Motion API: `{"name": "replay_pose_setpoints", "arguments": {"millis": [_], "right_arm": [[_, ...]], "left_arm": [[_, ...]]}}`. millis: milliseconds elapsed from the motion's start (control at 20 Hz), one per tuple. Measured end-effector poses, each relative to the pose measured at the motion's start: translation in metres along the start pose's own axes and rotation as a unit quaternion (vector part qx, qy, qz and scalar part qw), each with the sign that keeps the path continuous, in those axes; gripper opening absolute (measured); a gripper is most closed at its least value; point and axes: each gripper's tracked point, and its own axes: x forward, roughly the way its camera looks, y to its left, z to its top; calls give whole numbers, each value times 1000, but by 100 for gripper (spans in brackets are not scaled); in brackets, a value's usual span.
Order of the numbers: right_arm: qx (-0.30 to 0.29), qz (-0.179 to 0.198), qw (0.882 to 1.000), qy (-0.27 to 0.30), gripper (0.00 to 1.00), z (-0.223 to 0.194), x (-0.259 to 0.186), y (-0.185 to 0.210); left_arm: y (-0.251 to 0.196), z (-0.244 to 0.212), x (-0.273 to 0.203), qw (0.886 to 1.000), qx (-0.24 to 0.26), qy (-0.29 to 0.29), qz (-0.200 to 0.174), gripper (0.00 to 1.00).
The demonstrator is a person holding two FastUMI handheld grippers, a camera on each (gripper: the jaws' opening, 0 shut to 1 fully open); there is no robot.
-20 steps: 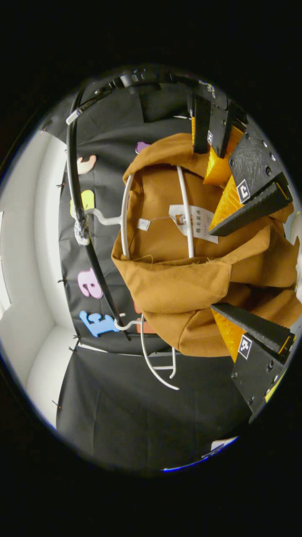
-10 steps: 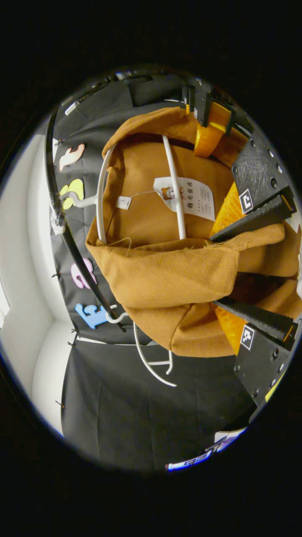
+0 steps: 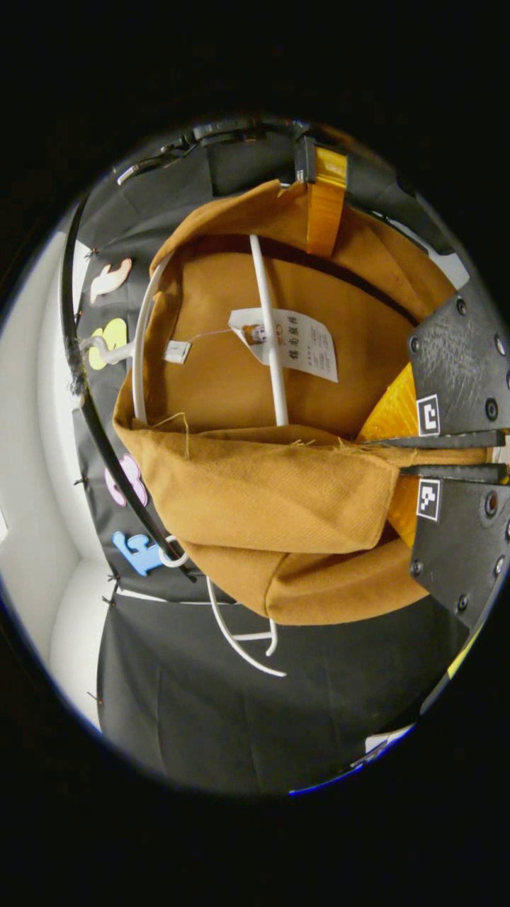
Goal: Grasp the clothes on the hanger with both hands and then place them into the laundry hamper below.
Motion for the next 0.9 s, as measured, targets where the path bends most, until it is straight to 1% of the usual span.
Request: {"name": "replay_pose_setpoints", "arguments": {"millis": [50,100,150,200,250,300,350,400,450,500,550,600,650,700,750,850,900], "right_arm": [[11,25,1000,6,6,-1,-2,3],[19,40,999,5,7,-1,-4,3],[24,61,998,4,6,1,-6,7],[28,75,997,0,6,3,-8,9],[39,107,994,-2,6,6,-13,17],[56,131,990,-4,6,8,-17,23],[77,156,985,0,6,9,-22,30],[104,169,980,-2,6,12,-26,33],[133,189,973,-4,6,16,-30,38],[156,205,966,-8,6,21,-33,42],[174,219,960,-14,6,26,-37,44],[186,237,954,-17,6,30,-41,49],[193,261,946,-17,6,33,-46,55],[197,282,939,-18,6,34,-50,63],[200,300,933,-20,6,39,-54,66],[224,325,918,-34,6,52,-62,68],[241,335,910,-44,6,60,-68,68]], "left_arm": [[6,0,1,1000,-1,4,6,14],[7,0,-3,1000,-6,6,3,0],[7,1,-6,1000,-10,6,-2,7],[10,3,-9,1000,-10,5,0,7],[13,4,-11,1000,-11,5,1,7],[16,6,-15,1000,-18,3,0,2],[17,10,-20,1000,-29,-2,-4,2],[19,16,-24,999,-40,-9,-6,7],[24,21,-28,999,-44,-15,-5,2],[31,26,-31,999,-44,-21,-4,7],[37,29,-34,999,-47,-24,-2,7],[40,34,-37,998,-54,-26,-5,2],[41,39,-38,997,-65,-29,-12,1],[44,44,-39,996,-78,-34,-13,6],[46,51,-41,995,-93,-41,-19,1],[51,67,-46,991,-121,-59,-27,1],[56,76,-50,989,-129,-70,-27,6]]}}
